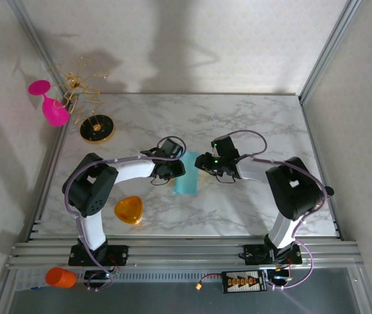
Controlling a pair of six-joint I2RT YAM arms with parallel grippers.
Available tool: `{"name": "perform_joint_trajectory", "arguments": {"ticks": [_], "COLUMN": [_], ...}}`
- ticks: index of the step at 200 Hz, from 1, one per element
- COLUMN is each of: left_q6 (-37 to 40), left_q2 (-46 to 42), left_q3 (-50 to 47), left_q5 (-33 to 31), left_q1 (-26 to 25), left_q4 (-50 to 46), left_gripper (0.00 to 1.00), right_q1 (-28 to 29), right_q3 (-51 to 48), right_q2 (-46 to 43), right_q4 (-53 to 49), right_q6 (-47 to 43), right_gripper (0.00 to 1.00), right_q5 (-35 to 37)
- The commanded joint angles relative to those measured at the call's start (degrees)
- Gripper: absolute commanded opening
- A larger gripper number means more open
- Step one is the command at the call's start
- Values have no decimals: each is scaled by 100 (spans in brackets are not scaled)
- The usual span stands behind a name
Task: Fold a paper plane with a square sheet of paper (pick it up from the middle)
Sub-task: First fold in half a square sheet of paper at the center of the table.
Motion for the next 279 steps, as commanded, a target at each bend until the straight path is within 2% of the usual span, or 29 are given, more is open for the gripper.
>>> {"name": "perform_joint_trajectory", "arguments": {"ticks": [1,23,47,111,230,279], "left_q6": [-163,-277,-377,-663,-600,-638], "left_q2": [251,216,198,242,319,319], "left_q3": [-255,-373,-448,-572,-581,-617], "left_q5": [-303,-341,-333,-405,-385,-387], "left_q1": [-27,-27,-27,17,34,35], "left_q4": [-23,52,115,89,-1,28], "left_gripper": [36,35,35,35,36,32], "right_q1": [-229,-440,-650,-735,-733,-739], "right_q3": [-375,-727,-942,-965,-963,-975], "right_q2": [-575,-943,-1139,-1090,-939,-912], "right_q4": [257,219,200,208,288,305], "right_q6": [129,63,-10,13,23,49], "right_gripper": [45,53,55,56,55,55], "right_q5": [491,831,932,847,620,616]}}
